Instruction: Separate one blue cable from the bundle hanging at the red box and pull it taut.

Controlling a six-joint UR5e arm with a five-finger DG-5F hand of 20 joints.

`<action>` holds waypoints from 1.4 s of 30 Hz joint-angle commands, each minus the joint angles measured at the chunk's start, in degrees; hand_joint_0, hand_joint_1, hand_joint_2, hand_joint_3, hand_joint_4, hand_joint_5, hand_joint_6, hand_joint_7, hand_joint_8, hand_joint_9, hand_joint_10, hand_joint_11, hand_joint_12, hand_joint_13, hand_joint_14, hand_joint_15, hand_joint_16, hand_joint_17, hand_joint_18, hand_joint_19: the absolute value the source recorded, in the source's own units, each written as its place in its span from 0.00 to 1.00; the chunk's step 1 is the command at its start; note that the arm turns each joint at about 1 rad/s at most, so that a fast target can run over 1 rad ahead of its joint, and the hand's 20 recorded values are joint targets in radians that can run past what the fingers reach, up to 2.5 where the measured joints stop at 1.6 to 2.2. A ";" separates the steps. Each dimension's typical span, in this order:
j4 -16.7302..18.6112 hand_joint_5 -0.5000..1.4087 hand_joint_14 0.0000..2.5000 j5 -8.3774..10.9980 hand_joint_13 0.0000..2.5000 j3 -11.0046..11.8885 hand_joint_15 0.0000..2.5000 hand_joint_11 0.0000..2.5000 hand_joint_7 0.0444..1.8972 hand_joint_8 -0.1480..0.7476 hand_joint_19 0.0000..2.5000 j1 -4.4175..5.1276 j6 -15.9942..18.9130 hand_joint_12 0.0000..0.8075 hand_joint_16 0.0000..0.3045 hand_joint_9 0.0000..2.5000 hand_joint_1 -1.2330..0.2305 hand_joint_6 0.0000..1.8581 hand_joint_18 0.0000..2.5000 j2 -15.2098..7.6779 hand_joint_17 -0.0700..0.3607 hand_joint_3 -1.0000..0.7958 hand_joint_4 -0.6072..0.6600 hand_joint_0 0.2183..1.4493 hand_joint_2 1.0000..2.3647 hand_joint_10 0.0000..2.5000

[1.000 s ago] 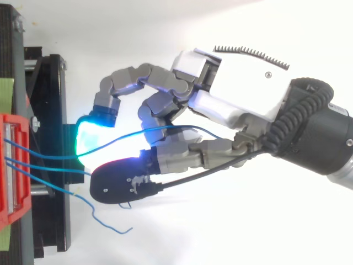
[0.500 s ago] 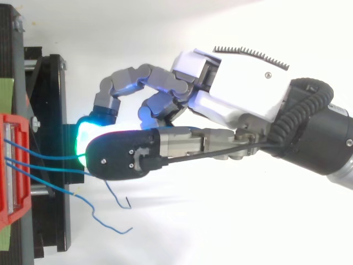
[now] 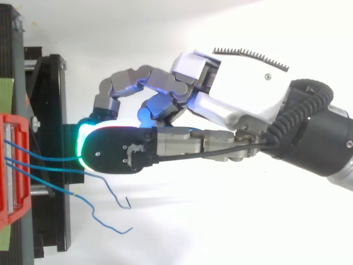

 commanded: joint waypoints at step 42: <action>-0.35 0.17 0.99 0.17 0.23 0.02 0.60 0.60 0.56 0.45 0.72 1.05 2.90 0.39 0.09 0.38 0.29 0.43 0.44 0.00 0.30 0.43 0.64 0.31 0.01 0.52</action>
